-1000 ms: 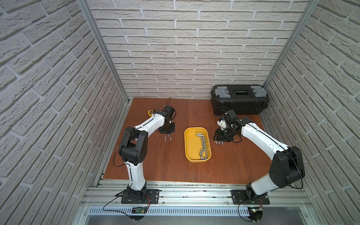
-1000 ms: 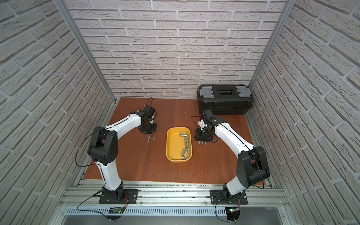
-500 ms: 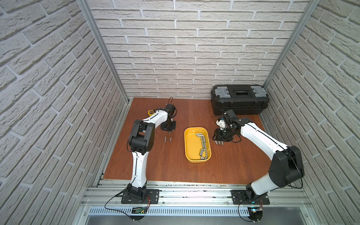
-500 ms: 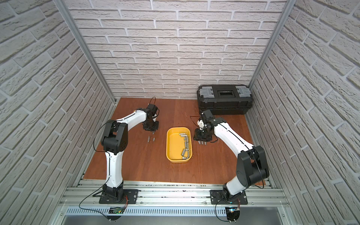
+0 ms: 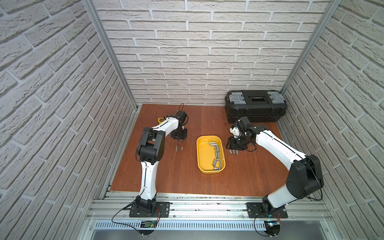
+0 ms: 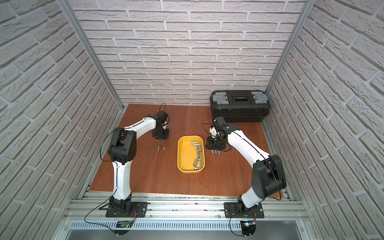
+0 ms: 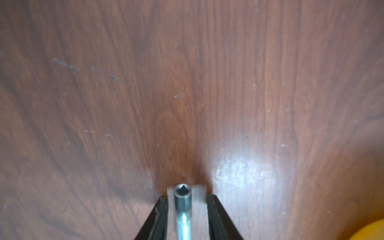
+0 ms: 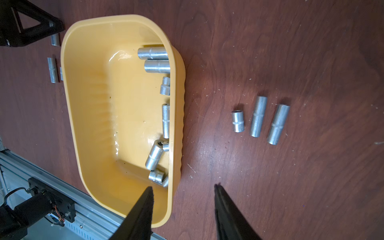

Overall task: Take out the socket from the storage box
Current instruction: Place the socket head at the center of the board.

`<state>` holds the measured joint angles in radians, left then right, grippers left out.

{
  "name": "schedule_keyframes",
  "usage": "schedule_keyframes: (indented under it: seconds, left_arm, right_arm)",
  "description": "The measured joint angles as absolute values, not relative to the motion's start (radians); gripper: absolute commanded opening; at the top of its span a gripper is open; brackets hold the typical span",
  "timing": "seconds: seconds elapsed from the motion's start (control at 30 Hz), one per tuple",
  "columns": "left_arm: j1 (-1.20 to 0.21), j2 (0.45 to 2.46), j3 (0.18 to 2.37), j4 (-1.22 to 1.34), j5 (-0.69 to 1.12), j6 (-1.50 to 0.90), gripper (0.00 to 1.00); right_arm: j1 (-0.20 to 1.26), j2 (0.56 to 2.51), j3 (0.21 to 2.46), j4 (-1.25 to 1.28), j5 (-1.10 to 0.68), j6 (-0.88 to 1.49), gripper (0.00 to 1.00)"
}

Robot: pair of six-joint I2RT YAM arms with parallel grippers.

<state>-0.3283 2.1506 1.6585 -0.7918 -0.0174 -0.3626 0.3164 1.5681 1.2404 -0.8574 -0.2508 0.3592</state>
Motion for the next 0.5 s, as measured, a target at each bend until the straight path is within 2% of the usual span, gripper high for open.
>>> schedule_keyframes:
  seconds: [0.3, 0.5]
  left_arm:
    - [-0.329, 1.927, 1.608, -0.769, -0.023, -0.381, 0.41]
    - [-0.332, 1.697, 1.428, -0.706, -0.05, -0.434, 0.44]
  right_arm:
    - [0.45, 1.583, 1.322, -0.855, -0.179, 0.298, 0.5]
    - [0.57, 1.682, 1.37, -0.857, -0.107, 0.271, 0.49]
